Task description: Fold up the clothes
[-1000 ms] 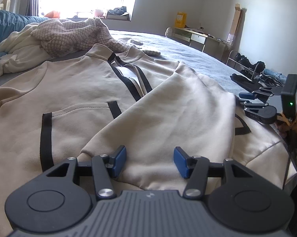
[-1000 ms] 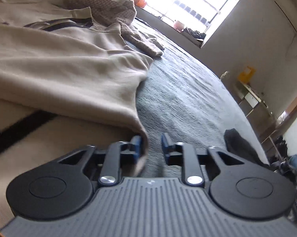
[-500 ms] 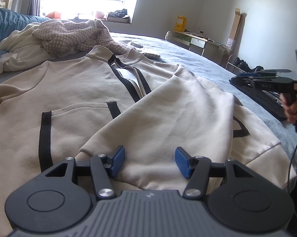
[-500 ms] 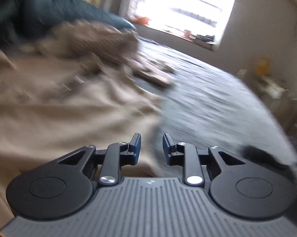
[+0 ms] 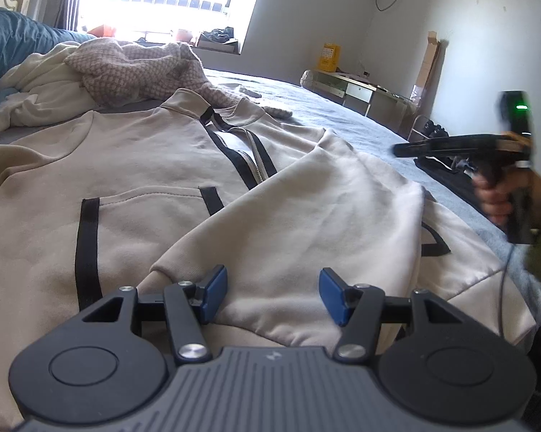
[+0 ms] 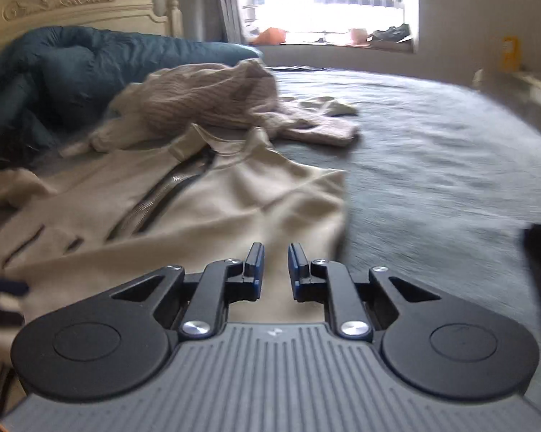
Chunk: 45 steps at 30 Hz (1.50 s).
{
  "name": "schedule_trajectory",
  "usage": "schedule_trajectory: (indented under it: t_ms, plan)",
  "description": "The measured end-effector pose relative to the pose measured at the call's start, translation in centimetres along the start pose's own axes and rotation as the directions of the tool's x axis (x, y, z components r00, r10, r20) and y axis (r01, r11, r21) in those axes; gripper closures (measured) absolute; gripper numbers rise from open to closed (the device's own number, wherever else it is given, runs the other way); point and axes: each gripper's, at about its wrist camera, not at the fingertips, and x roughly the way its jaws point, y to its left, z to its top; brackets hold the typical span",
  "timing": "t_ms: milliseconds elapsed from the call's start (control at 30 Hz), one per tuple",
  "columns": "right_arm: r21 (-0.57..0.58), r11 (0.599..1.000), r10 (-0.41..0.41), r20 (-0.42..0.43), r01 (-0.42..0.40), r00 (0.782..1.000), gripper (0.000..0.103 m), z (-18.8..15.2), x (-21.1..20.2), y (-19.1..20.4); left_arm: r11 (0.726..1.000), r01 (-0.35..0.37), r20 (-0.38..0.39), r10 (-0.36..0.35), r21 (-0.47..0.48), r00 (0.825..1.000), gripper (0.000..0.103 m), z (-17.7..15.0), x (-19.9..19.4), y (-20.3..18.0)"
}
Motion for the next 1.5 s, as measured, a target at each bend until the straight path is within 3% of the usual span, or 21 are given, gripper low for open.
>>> schedule_trajectory:
  t_ms: [67, 133, 200, 233, 367, 433, 600, 733, 800, 867, 933, 967, 1000, 1100, 1300, 1400, 1500]
  plan:
    - [0.040, 0.999, -0.004, -0.055, 0.006, 0.998, 0.093, -0.9, 2.2, -1.9, 1.000, 0.007, 0.010, -0.007, -0.013, 1.000, 0.045, -0.1, -0.1, 0.2]
    - [0.080, 0.997, -0.008, -0.111, 0.017, 0.994, 0.103, -1.8, 4.4, -3.9, 0.999, 0.019, 0.021, -0.018, -0.029, 1.000, 0.045, -0.3, -0.1, 0.5]
    - [0.134, 0.988, -0.065, -0.101, 0.078, 0.993, 0.103, -1.0, 3.3, -4.8, 0.999, 0.028, 0.029, -0.027, -0.042, 0.999, 0.045, -0.4, -0.2, 0.7]
    - [0.162, 0.981, -0.095, -0.095, 0.109, 0.991, 0.097, -0.6, 2.7, -5.3, 0.998, 0.032, 0.032, -0.031, -0.047, 0.999, 0.045, -0.4, -0.2, 0.8]
    - [0.135, 0.991, 0.005, -0.040, 0.000, 0.999, 0.097, 2.7, 3.3, -4.0, 0.997, 0.041, 0.042, -0.039, -0.062, 0.998, 0.045, -0.5, -0.4, 1.0]
    - [0.108, 0.994, 0.041, -0.061, -0.034, 0.997, 0.097, 4.1, 6.2, -3.7, 0.997, 0.038, 0.043, -0.035, -0.065, 0.998, 0.045, -0.6, -0.4, 1.0]
    - [0.264, 0.963, -0.021, -0.128, 0.054, 0.992, 0.102, 4.5, 13.2, -8.2, 0.998, 0.038, 0.043, -0.036, -0.050, 0.998, 0.045, -0.7, -0.4, 1.0]
    - [0.381, 0.919, -0.082, -0.078, 0.105, 0.994, 0.095, 5.9, 12.3, -10.3, 0.997, 0.052, 0.048, -0.049, -0.060, 0.998, 0.045, -0.8, -0.5, 1.3]
    - [0.375, 0.927, 0.014, -0.047, 0.005, 0.999, 0.095, 6.2, 11.0, -9.5, 0.996, 0.058, 0.053, -0.054, -0.065, 0.997, 0.045, -0.9, -0.6, 1.5]
    - [0.369, 0.924, 0.151, -0.096, -0.106, 0.984, 0.095, 6.0, 11.5, -8.2, 0.996, 0.060, 0.057, -0.056, -0.069, 0.997, 0.045, -1.0, -0.7, 1.5]
    - [0.357, 0.931, 0.145, -0.180, -0.073, 0.973, 0.095, 5.7, 13.8, -7.3, 0.996, 0.056, 0.053, -0.052, -0.071, 0.997, 0.045, -0.9, -0.8, 1.4]
    - [0.350, 0.935, 0.138, -0.222, -0.053, 0.965, 0.100, 5.5, 15.0, -6.8, 0.996, 0.052, 0.049, -0.049, -0.073, 0.998, 0.045, -0.8, -0.8, 1.4]
    - [0.364, 0.931, 0.112, -0.200, -0.032, 0.973, 0.101, 5.7, 15.5, -6.9, 0.996, 0.053, 0.045, -0.050, -0.077, 0.998, 0.045, -0.7, -1.0, 1.4]
    - [0.451, 0.885, -0.059, -0.139, 0.116, 0.988, 0.099, 7.1, 14.2, -8.0, 0.995, 0.060, 0.037, -0.057, -0.086, 0.998, 0.044, -0.6, -1.4, 1.5]
    - [0.268, 0.963, 0.017, -0.171, 0.030, 0.985, 0.092, 8.1, 4.5, -3.6, 0.989, 0.091, 0.052, -0.085, -0.116, 0.995, 0.041, -0.9, -3.0, 2.0]
    - [0.201, 0.978, 0.107, -0.239, -0.059, 0.965, 0.089, 5.9, 1.6, 0.6, 0.989, 0.084, 0.057, -0.077, -0.122, 0.995, 0.040, -1.1, -3.9, 1.9]
    - [0.121, 0.988, 0.128, -0.289, -0.097, 0.949, 0.089, 2.3, 0.4, 6.1, 0.989, 0.068, 0.046, -0.063, -0.134, 0.997, 0.037, -1.4, -4.6, 1.8]
